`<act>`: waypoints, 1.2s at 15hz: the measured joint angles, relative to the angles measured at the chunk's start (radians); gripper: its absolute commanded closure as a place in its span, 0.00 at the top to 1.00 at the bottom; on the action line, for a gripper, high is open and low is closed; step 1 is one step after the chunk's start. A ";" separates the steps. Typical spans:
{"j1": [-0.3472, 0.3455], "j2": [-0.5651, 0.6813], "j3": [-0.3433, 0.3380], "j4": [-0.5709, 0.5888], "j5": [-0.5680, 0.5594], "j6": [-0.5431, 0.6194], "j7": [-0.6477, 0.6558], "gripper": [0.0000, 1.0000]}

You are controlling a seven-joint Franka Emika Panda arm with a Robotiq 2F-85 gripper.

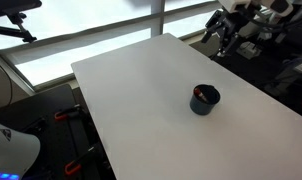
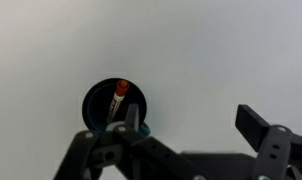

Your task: Remove the marker from the cup and put it on the table

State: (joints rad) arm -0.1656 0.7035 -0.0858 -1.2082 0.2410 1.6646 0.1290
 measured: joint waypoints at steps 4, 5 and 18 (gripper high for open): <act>0.009 0.008 0.000 0.053 -0.008 -0.059 0.019 1.00; 0.009 0.008 0.000 0.056 -0.008 -0.061 0.019 1.00; -0.010 0.172 -0.002 0.043 -0.011 0.056 0.017 0.82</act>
State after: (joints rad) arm -0.1758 0.8760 -0.0878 -1.1655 0.2304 1.7205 0.1458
